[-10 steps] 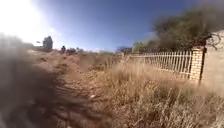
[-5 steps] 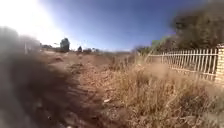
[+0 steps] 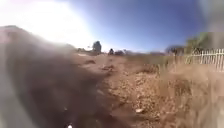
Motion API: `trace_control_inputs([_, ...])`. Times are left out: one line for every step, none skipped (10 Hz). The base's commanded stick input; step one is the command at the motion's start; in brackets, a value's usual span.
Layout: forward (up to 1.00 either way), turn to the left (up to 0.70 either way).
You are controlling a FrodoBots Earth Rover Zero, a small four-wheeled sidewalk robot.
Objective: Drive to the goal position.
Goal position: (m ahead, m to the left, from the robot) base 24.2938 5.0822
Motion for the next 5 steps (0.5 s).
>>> trace_control_inputs([0.50, 0.00])
trace_control_inputs([0.50, 0.00])
trace_control_inputs([0.50, 0.00])
trace_control_inputs([0.50, 0.00])
trace_control_inputs([0.50, 0.00])
